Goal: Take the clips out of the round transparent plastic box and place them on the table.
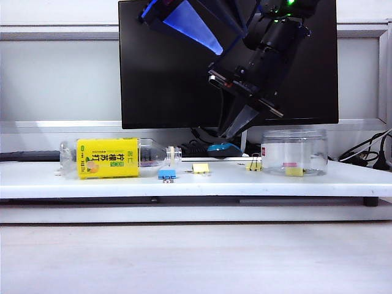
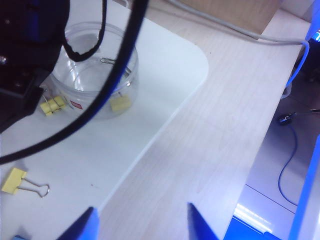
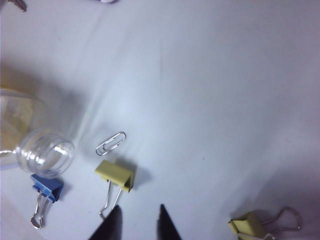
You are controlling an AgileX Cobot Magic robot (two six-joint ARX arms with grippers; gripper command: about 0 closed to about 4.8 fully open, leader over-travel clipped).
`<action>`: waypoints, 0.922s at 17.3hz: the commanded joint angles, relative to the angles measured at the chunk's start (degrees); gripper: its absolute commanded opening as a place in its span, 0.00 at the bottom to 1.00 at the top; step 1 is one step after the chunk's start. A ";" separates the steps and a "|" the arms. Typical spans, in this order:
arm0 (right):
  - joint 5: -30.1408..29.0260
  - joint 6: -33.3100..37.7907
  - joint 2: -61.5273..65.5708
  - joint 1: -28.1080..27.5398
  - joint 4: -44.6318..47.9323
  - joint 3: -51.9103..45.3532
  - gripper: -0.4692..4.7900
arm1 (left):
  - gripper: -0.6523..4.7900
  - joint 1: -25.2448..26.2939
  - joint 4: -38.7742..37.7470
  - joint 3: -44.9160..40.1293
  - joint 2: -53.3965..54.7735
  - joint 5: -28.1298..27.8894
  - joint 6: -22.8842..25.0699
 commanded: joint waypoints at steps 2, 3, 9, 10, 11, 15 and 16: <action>0.09 -0.02 -1.81 -0.52 -2.40 3.15 0.27 | 0.56 -0.07 -1.75 0.28 -0.22 0.09 0.31; 0.28 -0.02 -1.95 -0.76 -5.27 5.33 0.27 | 0.56 -0.07 -2.43 0.28 -0.22 0.07 0.48; 15.80 0.15 -4.28 -2.29 -21.14 13.33 0.27 | 0.56 -0.07 -4.39 0.28 -0.22 0.07 0.72; 18.34 0.83 -4.35 -2.60 -23.39 13.33 0.27 | 0.56 -0.07 -4.61 0.28 -0.22 0.07 0.70; 19.30 1.49 -4.33 -3.06 -25.16 13.31 0.27 | 0.56 -0.07 -4.87 0.28 -0.22 0.07 0.68; 19.47 2.36 -4.24 -2.82 -26.32 12.81 0.27 | 0.56 -0.07 -4.94 0.28 -0.22 0.07 0.70; 19.50 2.82 -4.24 -2.71 -25.88 12.81 0.27 | 0.56 -0.07 -4.66 0.31 -0.22 0.07 0.74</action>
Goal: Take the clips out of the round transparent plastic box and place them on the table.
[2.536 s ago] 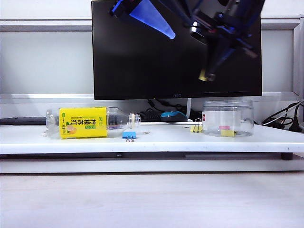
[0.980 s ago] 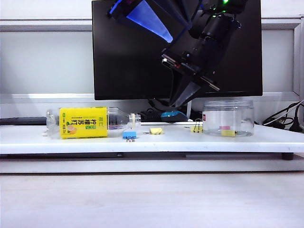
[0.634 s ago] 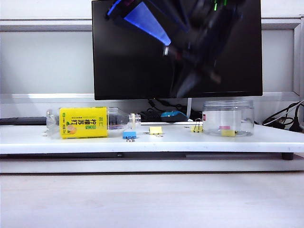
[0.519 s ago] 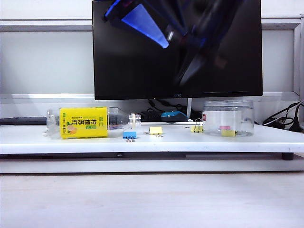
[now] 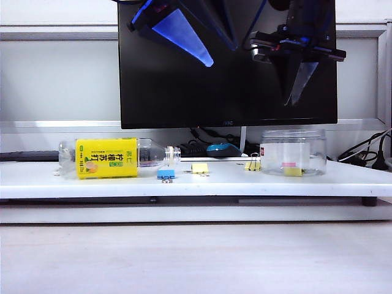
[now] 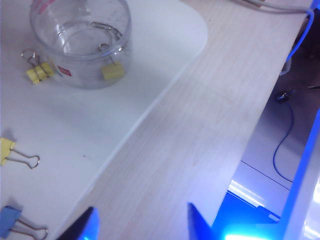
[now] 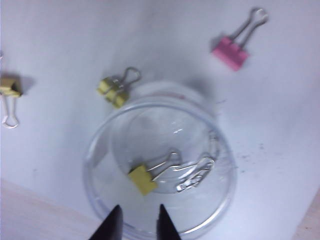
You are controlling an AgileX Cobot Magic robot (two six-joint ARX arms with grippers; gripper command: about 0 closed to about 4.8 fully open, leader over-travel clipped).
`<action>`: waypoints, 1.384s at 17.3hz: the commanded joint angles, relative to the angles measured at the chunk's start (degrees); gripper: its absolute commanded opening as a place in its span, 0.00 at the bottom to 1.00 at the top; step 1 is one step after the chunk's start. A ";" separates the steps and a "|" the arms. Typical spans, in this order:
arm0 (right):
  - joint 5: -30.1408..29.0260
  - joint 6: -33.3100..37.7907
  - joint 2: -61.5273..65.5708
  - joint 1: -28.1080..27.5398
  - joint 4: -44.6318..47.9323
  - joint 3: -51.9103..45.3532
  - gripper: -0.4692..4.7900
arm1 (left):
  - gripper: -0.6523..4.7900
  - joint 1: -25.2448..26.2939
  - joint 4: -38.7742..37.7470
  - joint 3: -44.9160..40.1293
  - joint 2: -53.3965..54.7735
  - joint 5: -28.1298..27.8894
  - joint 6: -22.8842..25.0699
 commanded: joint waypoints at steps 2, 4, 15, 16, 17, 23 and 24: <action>-0.04 1.99 -0.96 0.35 1.95 0.26 0.27 | 0.56 -0.07 2.03 0.31 -0.24 0.09 1.77; 0.00 3.04 -3.37 0.13 4.17 0.26 0.27 | 0.56 -0.04 3.43 0.31 -0.22 0.09 2.89; 6.54 1.66 -20.96 0.11 2.05 0.24 0.25 | 0.56 3.37 12.81 0.48 2.78 7.32 -0.44; 7.39 1.51 -22.05 0.11 1.20 0.24 0.25 | 0.56 3.65 12.26 1.05 3.80 7.37 -0.35; 8.44 1.22 -22.97 0.09 0.44 0.24 0.25 | 0.56 4.02 11.17 2.23 4.94 7.32 0.00; 9.14 1.40 -33.29 0.09 2.29 -9.88 0.25 | 0.56 4.00 5.29 14.05 12.39 7.37 1.51; 9.14 1.64 -36.28 0.09 4.42 -13.99 0.25 | 0.56 4.00 5.18 15.23 13.38 7.37 1.51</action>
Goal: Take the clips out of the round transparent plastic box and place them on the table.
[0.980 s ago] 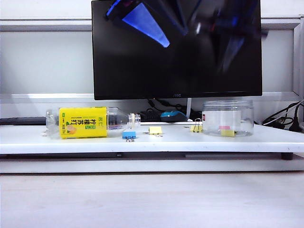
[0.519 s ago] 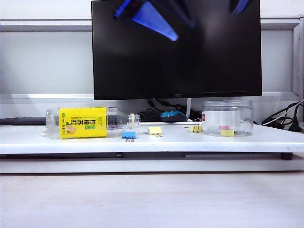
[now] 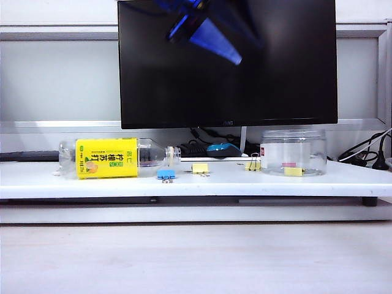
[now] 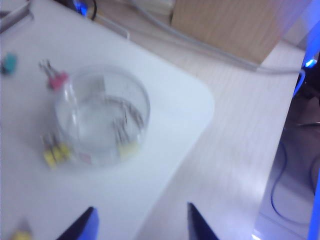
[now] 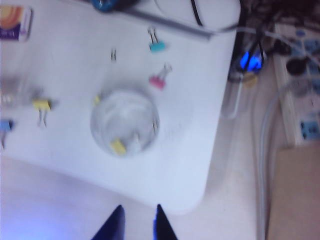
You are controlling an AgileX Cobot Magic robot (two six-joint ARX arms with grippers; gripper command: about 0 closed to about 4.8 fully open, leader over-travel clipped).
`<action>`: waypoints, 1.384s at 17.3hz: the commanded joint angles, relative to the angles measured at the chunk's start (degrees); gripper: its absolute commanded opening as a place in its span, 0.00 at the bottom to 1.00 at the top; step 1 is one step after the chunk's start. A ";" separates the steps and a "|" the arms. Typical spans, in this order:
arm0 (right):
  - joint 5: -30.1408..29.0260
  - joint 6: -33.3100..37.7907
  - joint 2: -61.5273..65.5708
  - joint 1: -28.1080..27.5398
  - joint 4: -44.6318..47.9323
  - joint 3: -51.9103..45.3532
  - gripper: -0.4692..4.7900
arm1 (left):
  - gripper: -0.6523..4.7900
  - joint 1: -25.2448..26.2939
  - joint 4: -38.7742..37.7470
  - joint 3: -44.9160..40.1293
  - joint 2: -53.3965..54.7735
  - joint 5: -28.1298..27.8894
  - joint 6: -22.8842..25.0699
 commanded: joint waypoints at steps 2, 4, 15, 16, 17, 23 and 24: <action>-0.87 0.68 -9.88 0.04 7.72 -12.79 0.24 | 0.56 0.07 -0.04 3.45 3.69 1.20 0.90; -1.29 0.66 -13.94 0.04 9.33 -17.73 0.24 | 0.56 0.09 -0.07 4.26 6.03 2.32 2.01; 2.71 -0.48 -23.30 0.02 11.26 -25.53 0.24 | 0.56 -0.50 -21.40 29.24 20.81 -7.39 10.73; 3.19 -0.50 -24.02 0.02 10.91 -25.53 0.24 | 0.56 -0.50 -23.08 31.71 22.32 -7.41 10.73; 3.34 -0.61 -25.18 0.02 10.49 -25.55 0.24 | 0.56 -0.50 -23.85 33.97 23.78 -7.34 10.73; -0.28 0.02 -33.18 0.04 10.71 -32.57 0.24 | 0.56 -1.62 -21.31 36.30 26.27 -3.91 10.82; -0.94 0.07 -34.25 0.04 12.13 -35.54 0.24 | 0.56 -1.79 -20.74 36.30 26.64 -3.93 10.75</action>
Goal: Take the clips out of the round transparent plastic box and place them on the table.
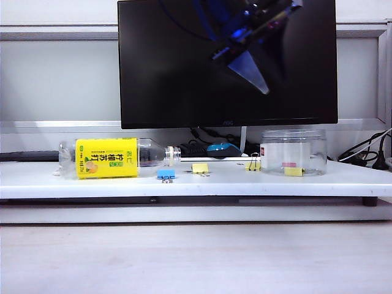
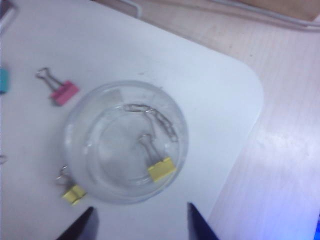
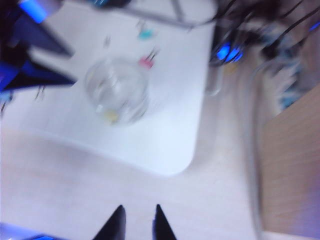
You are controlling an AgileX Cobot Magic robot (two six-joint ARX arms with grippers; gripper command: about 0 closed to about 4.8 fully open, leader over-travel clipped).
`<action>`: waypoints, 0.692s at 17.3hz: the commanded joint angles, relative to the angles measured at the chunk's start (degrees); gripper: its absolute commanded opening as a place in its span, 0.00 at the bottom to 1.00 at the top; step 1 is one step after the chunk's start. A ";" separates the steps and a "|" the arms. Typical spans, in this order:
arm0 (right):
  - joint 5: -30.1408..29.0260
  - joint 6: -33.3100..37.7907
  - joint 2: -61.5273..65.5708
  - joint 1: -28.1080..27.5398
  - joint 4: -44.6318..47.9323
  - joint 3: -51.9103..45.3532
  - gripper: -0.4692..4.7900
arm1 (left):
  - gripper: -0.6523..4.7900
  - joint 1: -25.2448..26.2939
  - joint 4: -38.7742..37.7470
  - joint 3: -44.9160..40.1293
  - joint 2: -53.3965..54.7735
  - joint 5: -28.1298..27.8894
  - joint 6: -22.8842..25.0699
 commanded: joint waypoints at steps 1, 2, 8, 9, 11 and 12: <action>-2.95 0.87 -3.37 0.07 4.28 -7.74 0.24 | 0.56 -0.98 2.27 0.17 1.05 -0.04 0.24; -3.96 1.03 -4.09 0.07 4.90 -9.70 0.24 | 0.56 -1.16 2.91 0.22 1.51 -0.33 0.26; -3.67 1.14 -6.14 0.07 7.67 -11.85 0.24 | 0.56 -1.75 6.99 0.44 5.03 -3.15 0.20; -3.58 1.09 -6.16 0.04 8.00 -12.26 0.24 | 0.56 -1.75 7.61 0.44 5.55 -4.17 0.24; -3.67 1.09 -6.12 0.07 8.48 -13.62 0.24 | 0.56 -1.73 9.01 0.44 6.32 -4.13 0.26; -3.67 1.09 -6.08 0.07 8.55 -14.38 0.24 | 0.56 -1.73 9.68 0.44 6.51 -4.11 0.24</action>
